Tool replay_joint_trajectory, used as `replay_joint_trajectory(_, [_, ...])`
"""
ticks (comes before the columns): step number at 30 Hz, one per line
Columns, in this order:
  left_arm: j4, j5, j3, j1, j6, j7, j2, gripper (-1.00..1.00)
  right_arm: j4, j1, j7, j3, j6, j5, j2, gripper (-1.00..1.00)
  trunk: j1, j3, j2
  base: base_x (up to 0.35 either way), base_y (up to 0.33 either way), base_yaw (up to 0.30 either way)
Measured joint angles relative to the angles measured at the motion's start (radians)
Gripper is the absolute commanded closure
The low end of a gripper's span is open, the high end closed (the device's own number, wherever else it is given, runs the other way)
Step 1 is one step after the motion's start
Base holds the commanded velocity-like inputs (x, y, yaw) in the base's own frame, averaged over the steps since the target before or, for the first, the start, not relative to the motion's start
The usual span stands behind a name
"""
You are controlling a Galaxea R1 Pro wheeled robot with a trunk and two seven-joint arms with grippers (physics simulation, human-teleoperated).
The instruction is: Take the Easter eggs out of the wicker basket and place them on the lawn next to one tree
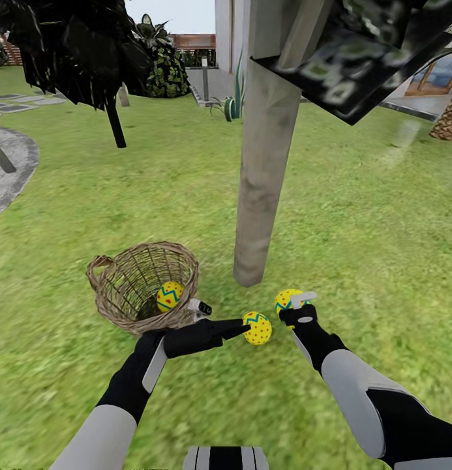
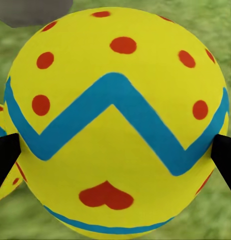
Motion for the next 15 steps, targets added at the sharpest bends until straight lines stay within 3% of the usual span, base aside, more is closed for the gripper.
replay_joint_trajectory(7, [0.000, 0.033, -0.001, 0.003, -0.042, 0.000, 0.000, -1.00, -0.008, -0.003, -0.008, -0.001, -0.002, 0.000, -0.003, 1.00, 0.002, -0.015, -0.001, 0.000, 0.000, 0.060])
replay_joint_trajectory(10, [-0.001, 0.035, -0.002, 0.003, -0.042, 0.001, 0.000, -1.00, -0.013, -0.087, -0.017, 0.001, 0.011, -0.003, 0.003, 1.00, 0.003, -0.027, -0.002, 0.000, 0.000, 0.000])
replay_joint_trajectory(12, [-0.001, 0.035, -0.002, 0.003, -0.042, 0.001, 0.000, -1.00, -0.006, -0.154, -0.065, -0.001, 0.017, -0.006, 0.008, 1.00, 0.004, -0.035, -0.002, 0.000, 0.000, 0.000])
replay_joint_trajectory(15, [-0.002, 0.035, -0.002, 0.003, -0.042, 0.001, 0.000, -1.00, 0.000, -0.176, -0.096, -0.002, 0.018, -0.006, 0.019, 1.00, 0.005, -0.046, -0.003, 0.000, 0.000, 0.000])
